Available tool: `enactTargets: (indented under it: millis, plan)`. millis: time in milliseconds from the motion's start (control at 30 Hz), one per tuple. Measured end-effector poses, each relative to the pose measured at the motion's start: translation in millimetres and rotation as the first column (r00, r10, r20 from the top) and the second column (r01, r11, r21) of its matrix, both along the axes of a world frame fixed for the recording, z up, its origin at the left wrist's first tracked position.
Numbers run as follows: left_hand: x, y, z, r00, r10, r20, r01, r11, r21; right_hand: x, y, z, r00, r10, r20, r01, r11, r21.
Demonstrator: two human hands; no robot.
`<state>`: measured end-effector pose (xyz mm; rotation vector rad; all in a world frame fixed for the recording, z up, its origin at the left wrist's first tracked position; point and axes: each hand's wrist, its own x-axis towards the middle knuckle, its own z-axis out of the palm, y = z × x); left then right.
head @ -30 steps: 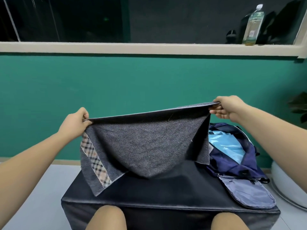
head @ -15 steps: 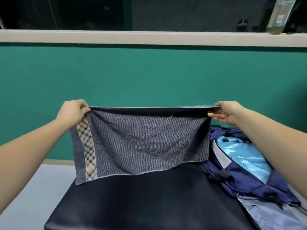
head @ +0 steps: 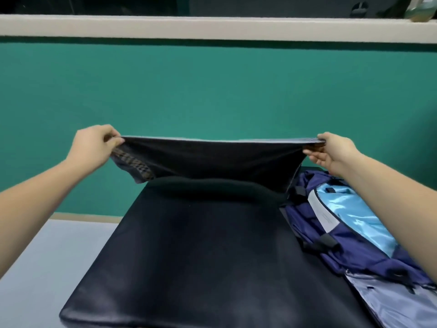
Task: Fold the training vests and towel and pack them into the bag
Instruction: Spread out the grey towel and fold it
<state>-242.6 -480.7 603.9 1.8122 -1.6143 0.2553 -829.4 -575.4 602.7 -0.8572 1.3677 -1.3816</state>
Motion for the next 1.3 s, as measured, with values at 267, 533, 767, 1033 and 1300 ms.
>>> enactTargets:
  millis: [267, 533, 767, 1033, 1300]
  plan:
    - [15, 85, -136, 0.999, -0.018, -0.050, 0.031, 0.956, 0.290, -3, 109, -114, 0.989, 0.129, -0.078, -0.103, 0.956, 0.275]
    - [25, 152, -218, 0.989, -0.002, -0.146, 0.061, 0.916, 0.396, 3, 186, -191, 0.901, 0.340, -0.271, -0.197, 0.875, 0.442]
    - [31, 196, -248, 0.983, 0.016, -0.180, 0.060, 0.911, 0.408, -9, 219, -215, 0.486, 0.601, -0.635, -0.222, 0.787, 0.575]
    - [32, 208, -254, 0.944, 0.075, -0.320, 0.054, 0.925, 0.377, -3, 215, -209, 0.091, 0.595, -0.798, -0.137, 0.801, 0.582]
    - [58, 197, -268, 0.726, 0.337, -0.599, -0.116, 0.919, 0.376, 37, 216, -210, -0.210, 0.265, -0.941, -0.245, 0.918, 0.313]
